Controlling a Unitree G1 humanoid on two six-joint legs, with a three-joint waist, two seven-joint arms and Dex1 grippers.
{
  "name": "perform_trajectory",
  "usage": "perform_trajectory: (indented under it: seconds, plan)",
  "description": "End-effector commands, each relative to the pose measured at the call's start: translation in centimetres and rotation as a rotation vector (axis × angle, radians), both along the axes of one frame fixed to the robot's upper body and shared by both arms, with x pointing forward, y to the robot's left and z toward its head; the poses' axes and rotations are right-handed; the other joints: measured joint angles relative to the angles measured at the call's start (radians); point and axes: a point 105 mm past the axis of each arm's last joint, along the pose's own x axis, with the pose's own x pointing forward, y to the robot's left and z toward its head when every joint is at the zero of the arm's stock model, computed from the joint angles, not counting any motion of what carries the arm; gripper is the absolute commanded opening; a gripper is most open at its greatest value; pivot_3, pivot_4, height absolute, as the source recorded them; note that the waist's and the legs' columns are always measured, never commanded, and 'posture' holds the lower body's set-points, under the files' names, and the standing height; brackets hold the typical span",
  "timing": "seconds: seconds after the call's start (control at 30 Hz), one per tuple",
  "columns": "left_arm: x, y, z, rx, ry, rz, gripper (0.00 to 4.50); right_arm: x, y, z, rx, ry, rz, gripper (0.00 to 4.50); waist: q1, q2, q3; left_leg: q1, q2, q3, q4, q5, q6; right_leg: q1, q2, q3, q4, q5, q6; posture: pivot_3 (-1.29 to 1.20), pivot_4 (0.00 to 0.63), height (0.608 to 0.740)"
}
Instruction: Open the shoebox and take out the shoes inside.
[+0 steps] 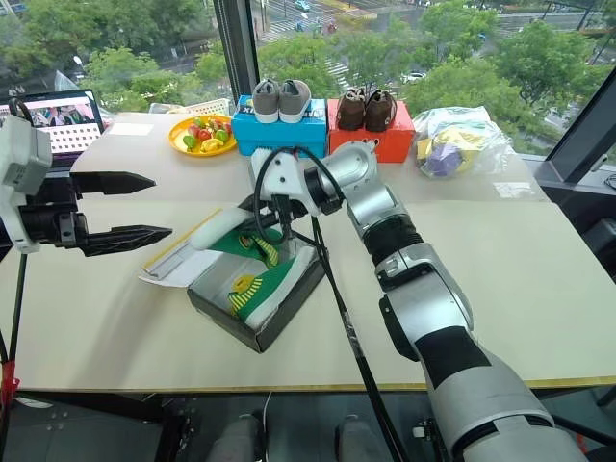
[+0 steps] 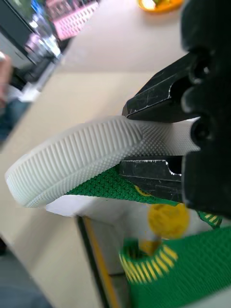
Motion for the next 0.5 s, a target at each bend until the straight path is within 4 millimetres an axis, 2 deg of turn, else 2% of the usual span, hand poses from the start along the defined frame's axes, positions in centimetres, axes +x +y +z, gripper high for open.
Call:
perform_trajectory:
  seconds: [0.03, 0.17, 0.3, 0.33, 0.43, 0.5]
  plan:
    - [0.0, -0.1, 0.9, 0.01, -0.051, -0.013, 4.5, -1.2, -1.9, 6.2, 0.166, 0.038, 0.011, 0.59, 0.004, 0.0, 0.0, 0.0, 0.0, 0.0, 0.0, 0.0, 0.0, 0.0, 0.0, 0.0, 0.0, 0.0, 0.0, 0.0, 0.15, 0.739]
    - [0.4, -0.5, 0.8, 0.003, -0.052, -0.036, 4.5, -1.3, -5.3, 9.7, 0.276, 0.151, -0.085, 0.59, 0.013, 0.0, 0.0, 0.0, 0.0, 0.0, 0.0, 0.0, 0.0, 0.0, 0.0, 0.0, 0.0, 0.0, 0.0, 0.0, 0.15, 0.739]
    - [0.9, -0.9, 0.7, -0.002, -0.049, -0.063, 4.5, -0.3, -9.8, 11.8, 0.384, 0.256, -0.267, 0.59, 0.024, 0.0, 0.0, 0.0, 0.0, 0.0, 0.0, 0.0, 0.0, 0.0, 0.0, 0.0, 0.0, 0.0, 0.0, 0.0, 0.15, 0.739]
    - [1.1, -1.1, 0.6, -0.004, -0.048, -0.07, 4.5, 0.2, -11.6, 12.2, 0.428, 0.293, -0.334, 0.59, 0.026, 0.0, 0.0, 0.0, 0.0, 0.0, 0.0, 0.0, 0.0, 0.0, 0.0, 0.0, -0.001, 0.0, 0.0, 0.0, 0.15, 0.739]
    - [1.6, -1.4, 0.5, -0.007, -0.046, -0.092, 4.5, 1.3, -16.3, 12.1, 0.519, 0.428, -0.517, 0.59, 0.031, 0.0, 0.0, 0.0, -0.001, 0.0, 0.0, 0.0, 0.0, 0.0, 0.0, 0.0, -0.001, 0.0, 0.0, 0.0, 0.15, 0.739]
    - [1.8, -1.6, 0.5, -0.009, -0.046, -0.105, 4.5, 1.3, -18.7, 10.6, 0.534, 0.551, -0.604, 0.59, 0.032, 0.0, 0.0, -0.001, -0.001, 0.0, 0.0, 0.0, 0.0, 0.0, 0.0, 0.0, -0.002, 0.0, 0.0, 0.0, 0.15, 0.739]
